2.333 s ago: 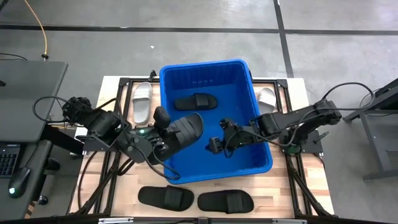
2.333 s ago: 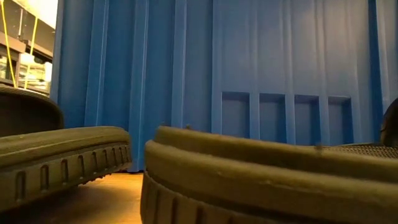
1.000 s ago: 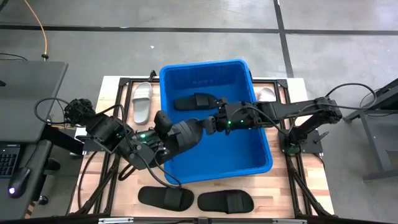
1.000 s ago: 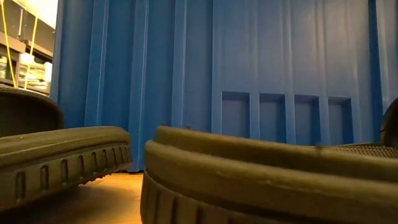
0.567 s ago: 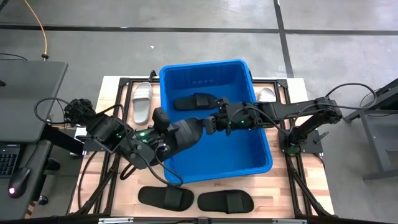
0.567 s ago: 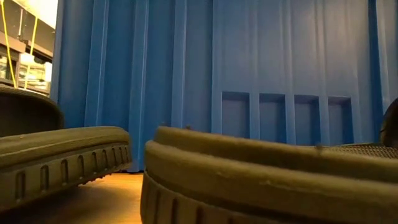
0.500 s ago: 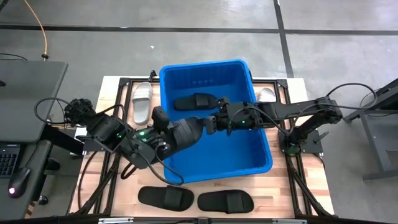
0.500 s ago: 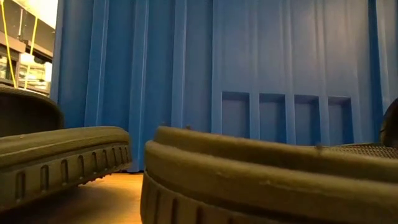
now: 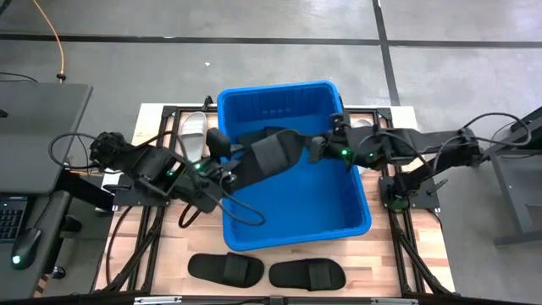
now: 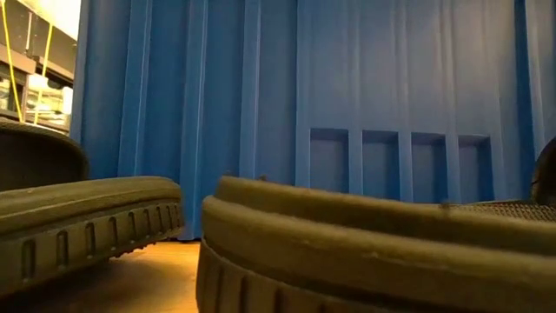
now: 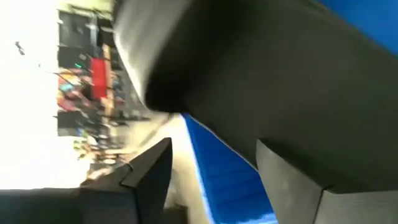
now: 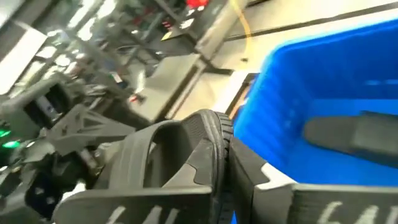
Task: Pick and place slides into bin
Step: Put the black slipper into the bin
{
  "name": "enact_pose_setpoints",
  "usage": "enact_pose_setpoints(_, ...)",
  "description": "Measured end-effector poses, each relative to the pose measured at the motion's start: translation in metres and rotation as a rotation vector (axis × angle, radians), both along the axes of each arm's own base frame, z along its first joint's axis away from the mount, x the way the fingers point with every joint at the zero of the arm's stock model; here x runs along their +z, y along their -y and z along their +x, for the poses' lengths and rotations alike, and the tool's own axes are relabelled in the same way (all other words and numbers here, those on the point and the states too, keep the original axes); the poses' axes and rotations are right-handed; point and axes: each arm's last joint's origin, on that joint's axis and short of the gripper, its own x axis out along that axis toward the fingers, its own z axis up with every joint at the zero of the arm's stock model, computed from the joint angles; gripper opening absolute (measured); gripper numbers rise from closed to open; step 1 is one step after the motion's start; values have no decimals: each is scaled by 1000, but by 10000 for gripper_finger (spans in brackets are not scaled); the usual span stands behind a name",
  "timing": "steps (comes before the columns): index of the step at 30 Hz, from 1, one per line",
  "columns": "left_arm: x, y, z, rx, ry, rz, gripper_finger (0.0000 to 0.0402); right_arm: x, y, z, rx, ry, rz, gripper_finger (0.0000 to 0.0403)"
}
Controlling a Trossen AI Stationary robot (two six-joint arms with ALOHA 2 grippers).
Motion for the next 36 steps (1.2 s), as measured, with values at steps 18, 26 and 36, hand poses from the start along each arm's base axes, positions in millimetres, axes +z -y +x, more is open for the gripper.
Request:
enact_pose_setpoints(18,4,-53,-22,375,179,-189,275,-23,53,-2,-307,-211,-18,0)
enact_pose_setpoints(26,8,-75,-17,387,229,-324,275,-52,94,37,-261,-309,11,0)
enact_pose_setpoints(36,7,-107,-19,441,187,-375,275,-94,147,72,-304,-376,68,0)
